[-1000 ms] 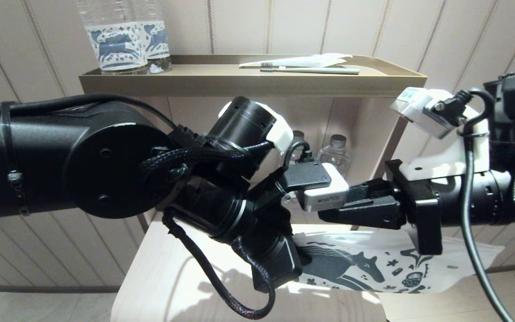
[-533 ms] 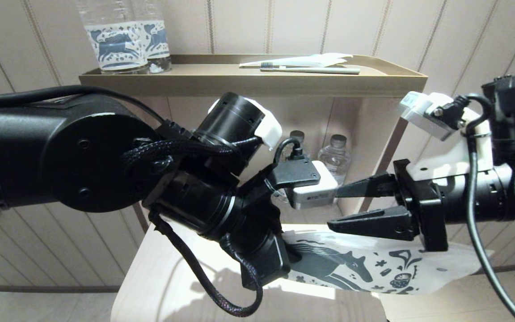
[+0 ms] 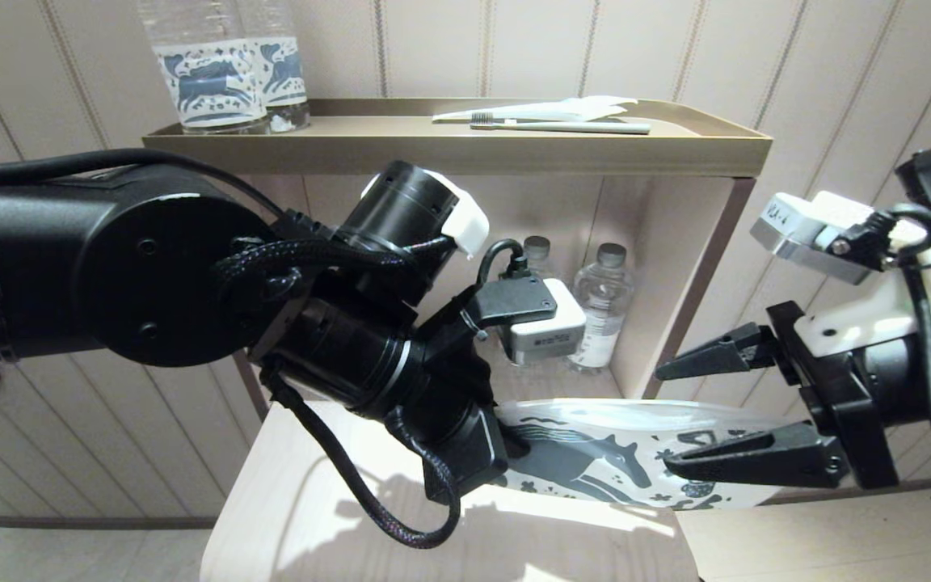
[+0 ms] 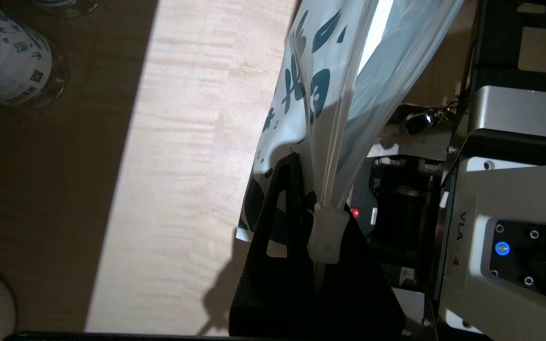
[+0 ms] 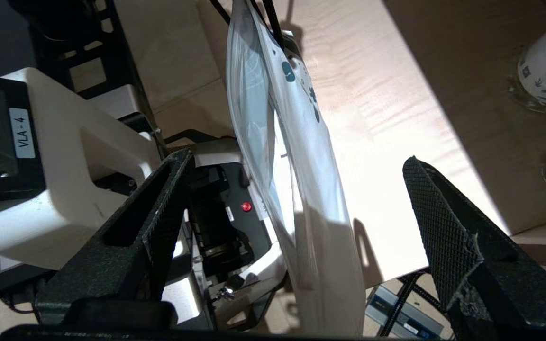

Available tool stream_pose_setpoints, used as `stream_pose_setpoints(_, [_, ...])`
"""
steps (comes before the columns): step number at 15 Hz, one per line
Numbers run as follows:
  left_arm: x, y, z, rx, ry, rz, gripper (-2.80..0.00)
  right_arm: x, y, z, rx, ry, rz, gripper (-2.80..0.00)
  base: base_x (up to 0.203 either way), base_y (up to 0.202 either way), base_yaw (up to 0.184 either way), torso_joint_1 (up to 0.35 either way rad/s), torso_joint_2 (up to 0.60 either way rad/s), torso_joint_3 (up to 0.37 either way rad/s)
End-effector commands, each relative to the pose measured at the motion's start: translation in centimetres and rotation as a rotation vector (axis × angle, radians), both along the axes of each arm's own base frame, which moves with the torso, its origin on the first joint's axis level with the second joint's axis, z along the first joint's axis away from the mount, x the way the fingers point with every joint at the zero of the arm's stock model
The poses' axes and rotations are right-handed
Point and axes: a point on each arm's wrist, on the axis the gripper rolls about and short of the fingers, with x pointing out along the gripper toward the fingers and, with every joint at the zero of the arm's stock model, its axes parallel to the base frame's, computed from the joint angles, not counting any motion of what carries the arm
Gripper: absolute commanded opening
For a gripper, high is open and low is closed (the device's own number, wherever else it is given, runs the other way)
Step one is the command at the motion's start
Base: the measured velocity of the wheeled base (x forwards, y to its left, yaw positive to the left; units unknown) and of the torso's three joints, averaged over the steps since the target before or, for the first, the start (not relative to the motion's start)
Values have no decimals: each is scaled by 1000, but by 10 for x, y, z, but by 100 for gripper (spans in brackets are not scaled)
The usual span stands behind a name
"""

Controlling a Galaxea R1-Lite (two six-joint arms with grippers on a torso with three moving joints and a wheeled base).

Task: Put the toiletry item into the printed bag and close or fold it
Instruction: Hand it to the other hand

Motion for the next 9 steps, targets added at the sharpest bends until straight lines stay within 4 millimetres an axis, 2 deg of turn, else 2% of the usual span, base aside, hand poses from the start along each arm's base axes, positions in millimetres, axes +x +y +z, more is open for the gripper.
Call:
stream_pose_setpoints(1, [3,2,1,-6,-7,6,-280,-2,-1,-1,-24,11,-7,0,0,0,0,0,0,0])
stream_pose_setpoints(9, [5,8,6,-12,-16,20,-280,6,0,-9,-96,24,-52,0,0,0,0,0,0,0])
